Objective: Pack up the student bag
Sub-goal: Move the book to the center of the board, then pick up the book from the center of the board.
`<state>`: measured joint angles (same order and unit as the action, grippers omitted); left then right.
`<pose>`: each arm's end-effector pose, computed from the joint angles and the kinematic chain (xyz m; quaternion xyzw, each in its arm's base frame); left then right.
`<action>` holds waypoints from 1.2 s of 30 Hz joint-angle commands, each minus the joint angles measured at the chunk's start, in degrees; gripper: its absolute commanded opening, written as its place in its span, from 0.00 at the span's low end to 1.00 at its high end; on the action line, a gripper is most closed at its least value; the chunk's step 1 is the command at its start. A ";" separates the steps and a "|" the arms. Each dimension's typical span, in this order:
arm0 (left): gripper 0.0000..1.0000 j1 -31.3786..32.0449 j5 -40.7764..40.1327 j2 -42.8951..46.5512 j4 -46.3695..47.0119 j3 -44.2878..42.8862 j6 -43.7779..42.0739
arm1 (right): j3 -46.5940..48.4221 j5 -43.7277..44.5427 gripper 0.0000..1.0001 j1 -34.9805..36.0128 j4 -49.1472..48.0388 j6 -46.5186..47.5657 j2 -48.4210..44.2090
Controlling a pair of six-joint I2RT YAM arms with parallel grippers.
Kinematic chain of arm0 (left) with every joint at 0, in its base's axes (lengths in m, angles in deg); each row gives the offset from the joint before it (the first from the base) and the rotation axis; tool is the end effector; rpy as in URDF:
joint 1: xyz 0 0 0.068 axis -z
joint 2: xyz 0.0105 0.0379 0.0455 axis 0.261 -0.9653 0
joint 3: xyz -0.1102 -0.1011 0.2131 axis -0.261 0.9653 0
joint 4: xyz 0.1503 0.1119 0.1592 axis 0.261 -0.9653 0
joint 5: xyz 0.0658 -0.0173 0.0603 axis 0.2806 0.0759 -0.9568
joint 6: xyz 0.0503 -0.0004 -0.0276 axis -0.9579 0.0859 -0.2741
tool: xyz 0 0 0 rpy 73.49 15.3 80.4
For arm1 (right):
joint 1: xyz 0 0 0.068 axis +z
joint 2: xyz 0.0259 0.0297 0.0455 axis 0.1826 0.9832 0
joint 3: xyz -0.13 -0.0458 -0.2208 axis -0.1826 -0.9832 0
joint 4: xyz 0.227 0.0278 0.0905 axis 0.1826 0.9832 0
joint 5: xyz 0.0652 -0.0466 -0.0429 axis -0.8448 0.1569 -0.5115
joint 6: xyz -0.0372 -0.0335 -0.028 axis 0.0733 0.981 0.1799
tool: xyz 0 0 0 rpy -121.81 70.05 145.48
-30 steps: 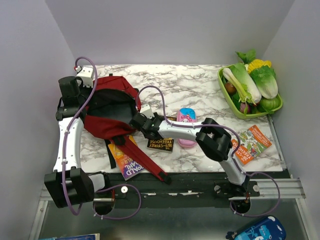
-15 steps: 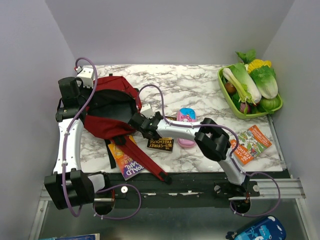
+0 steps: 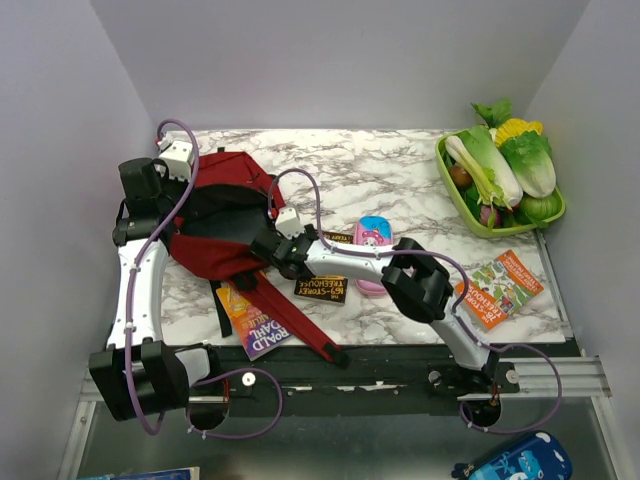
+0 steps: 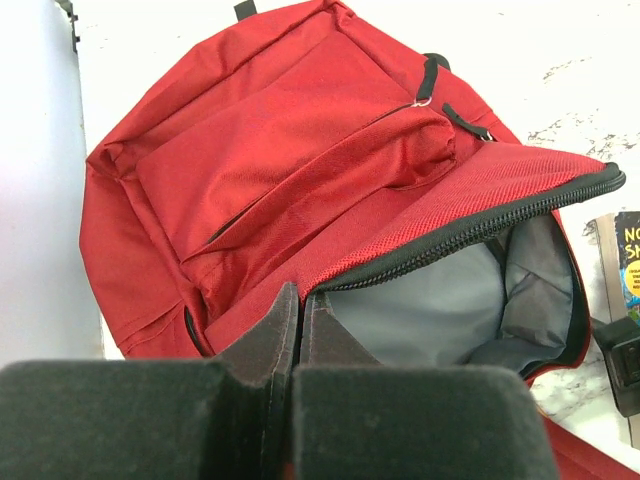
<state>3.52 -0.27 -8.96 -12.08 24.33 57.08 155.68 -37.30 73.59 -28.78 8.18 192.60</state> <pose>0.2515 0.0380 0.3286 0.0823 0.8475 -0.0405 0.5227 0.2291 0.3926 0.1475 -0.1701 0.9063 -0.0897 0.3763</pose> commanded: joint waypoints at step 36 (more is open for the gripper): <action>0.00 -0.16 4.02 2.60 2.30 1.93 1.03 | -33.96 -5.55 0.01 1.97 -12.68 5.83 -31.94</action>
<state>3.52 0.93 -8.23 -12.02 25.27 57.25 124.47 -43.02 74.55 -38.66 12.03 166.81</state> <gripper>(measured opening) 0.015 0.021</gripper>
